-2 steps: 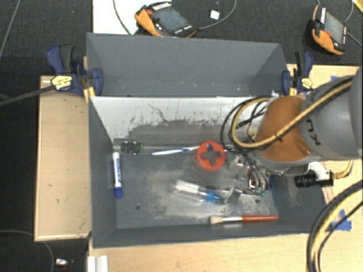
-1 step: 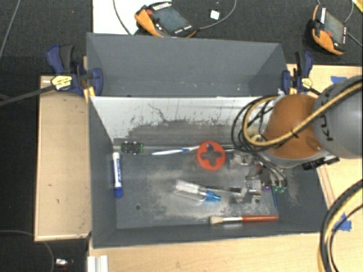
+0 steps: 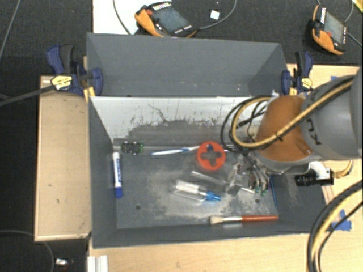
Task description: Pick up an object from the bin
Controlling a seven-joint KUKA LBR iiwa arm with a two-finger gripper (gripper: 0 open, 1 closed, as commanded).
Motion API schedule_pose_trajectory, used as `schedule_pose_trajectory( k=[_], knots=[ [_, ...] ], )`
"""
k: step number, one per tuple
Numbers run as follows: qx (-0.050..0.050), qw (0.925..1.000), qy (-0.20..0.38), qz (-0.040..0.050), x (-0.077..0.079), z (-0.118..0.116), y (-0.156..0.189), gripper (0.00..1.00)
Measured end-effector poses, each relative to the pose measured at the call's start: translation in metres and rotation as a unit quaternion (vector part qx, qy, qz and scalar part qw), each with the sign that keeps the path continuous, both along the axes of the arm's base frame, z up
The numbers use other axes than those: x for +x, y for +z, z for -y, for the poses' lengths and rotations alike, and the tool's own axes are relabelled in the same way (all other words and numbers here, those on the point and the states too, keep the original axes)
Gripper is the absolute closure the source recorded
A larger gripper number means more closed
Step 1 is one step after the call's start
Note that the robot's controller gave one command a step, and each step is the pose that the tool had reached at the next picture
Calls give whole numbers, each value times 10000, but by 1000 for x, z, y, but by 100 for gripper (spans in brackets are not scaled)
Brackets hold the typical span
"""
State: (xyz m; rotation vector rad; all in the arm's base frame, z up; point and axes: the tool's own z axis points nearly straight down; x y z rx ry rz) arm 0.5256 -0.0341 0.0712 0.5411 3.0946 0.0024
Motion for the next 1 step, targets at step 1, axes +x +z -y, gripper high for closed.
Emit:
schedule_pose_trajectory(
  k=[1],
  knots=[
    [1,10000,0,0,0,0,0,100]
  ],
)
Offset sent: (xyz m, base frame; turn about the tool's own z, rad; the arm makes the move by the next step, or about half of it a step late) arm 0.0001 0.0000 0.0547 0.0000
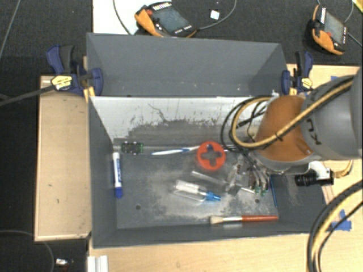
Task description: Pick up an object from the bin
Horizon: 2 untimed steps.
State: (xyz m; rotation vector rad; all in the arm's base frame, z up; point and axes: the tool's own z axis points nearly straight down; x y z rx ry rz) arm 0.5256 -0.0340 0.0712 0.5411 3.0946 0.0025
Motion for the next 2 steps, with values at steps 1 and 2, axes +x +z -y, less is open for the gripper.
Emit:
schedule_pose_trajectory(
  k=[1,2],
  knots=[
    [3,10000,2,-29,-2,0,13,100],
    [2,10000,14,-32,-2,0,50,100]
  ],
)
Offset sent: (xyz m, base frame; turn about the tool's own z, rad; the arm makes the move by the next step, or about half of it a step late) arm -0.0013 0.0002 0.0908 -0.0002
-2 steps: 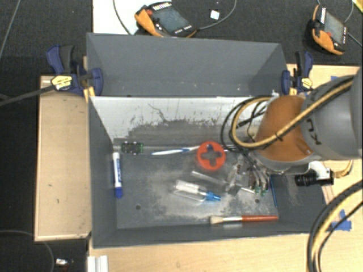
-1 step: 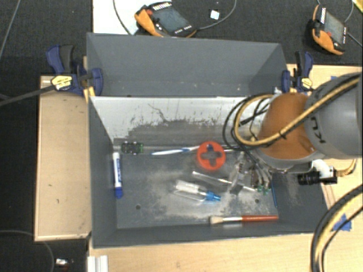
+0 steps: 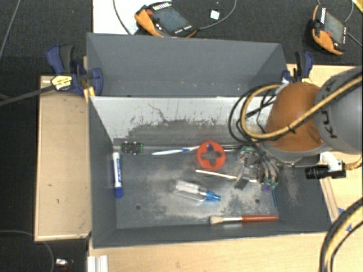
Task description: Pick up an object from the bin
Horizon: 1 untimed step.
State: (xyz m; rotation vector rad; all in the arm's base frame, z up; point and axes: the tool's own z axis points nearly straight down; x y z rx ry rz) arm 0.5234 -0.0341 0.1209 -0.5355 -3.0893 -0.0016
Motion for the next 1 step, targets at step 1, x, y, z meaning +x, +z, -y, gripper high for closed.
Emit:
schedule_pose_trajectory(
  k=[1],
  knots=[
    [-2,10000,2,22,1,0,36,100]
  ],
)
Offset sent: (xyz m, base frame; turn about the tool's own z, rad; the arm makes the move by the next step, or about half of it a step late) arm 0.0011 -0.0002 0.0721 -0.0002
